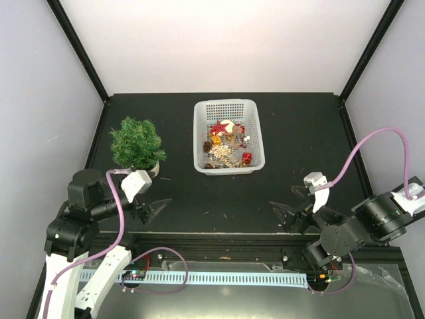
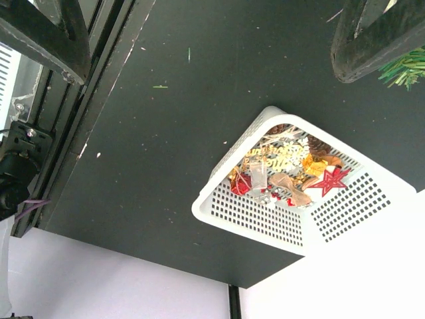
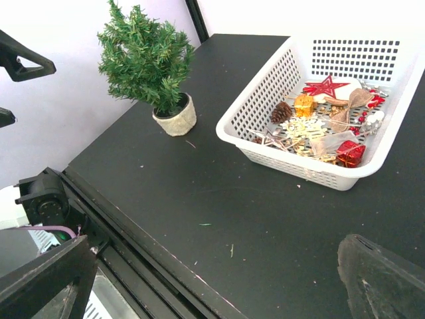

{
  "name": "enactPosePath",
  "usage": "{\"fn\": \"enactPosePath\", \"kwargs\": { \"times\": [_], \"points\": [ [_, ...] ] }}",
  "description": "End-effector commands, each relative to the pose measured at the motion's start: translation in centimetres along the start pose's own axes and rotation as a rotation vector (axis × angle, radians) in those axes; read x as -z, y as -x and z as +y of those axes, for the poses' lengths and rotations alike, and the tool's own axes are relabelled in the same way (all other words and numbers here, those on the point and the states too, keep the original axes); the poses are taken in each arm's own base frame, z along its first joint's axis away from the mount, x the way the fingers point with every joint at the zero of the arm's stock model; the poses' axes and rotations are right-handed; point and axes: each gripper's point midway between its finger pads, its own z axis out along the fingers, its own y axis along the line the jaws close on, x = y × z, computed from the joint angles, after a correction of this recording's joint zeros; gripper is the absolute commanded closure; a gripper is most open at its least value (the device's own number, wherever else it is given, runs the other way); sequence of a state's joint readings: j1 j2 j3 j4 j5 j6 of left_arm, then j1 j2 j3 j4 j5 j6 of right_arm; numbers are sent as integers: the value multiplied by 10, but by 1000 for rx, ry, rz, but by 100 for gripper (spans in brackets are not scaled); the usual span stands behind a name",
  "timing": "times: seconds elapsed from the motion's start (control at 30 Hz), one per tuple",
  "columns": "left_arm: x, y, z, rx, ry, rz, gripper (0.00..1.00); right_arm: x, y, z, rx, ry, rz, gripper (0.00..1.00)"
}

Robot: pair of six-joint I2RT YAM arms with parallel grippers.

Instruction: Decorate the small christmas tree

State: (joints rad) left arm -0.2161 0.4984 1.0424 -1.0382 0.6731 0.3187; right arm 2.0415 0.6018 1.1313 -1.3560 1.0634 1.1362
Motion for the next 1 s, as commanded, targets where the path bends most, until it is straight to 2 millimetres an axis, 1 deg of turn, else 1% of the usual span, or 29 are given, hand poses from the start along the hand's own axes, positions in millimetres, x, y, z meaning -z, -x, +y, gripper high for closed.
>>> {"fn": "enactPosePath", "kwargs": {
  "times": [0.0, 0.17, 0.47, 0.57, 0.73, 0.83, 0.9, 0.97],
  "points": [
    [1, 7, 1, 2, 3, -18, 1, 3, 10, -5, -39, -10, -38, 0],
    [1, 7, 1, 1, 3, -16, 1, 1, 8, -1, -21, -14, -36, 0],
    [1, 6, 1, -1, -1, -15, 1, 0, 4, -11, -28, -78, -34, 0],
    [0, 6, 1, -2, -3, -15, 1, -2, 1, -9, 4, -105, -22, 0],
    [1, 6, 0, -4, -6, -15, 1, -5, 1, 4, 61, -118, -10, 0],
    [1, 7, 0, -6, -8, -16, 1, -11, -1, 26, 99, -65, -4, 0],
    [0, 6, 0, -2, -10, -12, 1, -22, -6, 43, 127, -42, 9, 0],
    [-2, 5, 1, 3, -12, -6, 1, -41, -19, 59, 148, -26, 72, 0]
  ]
}}
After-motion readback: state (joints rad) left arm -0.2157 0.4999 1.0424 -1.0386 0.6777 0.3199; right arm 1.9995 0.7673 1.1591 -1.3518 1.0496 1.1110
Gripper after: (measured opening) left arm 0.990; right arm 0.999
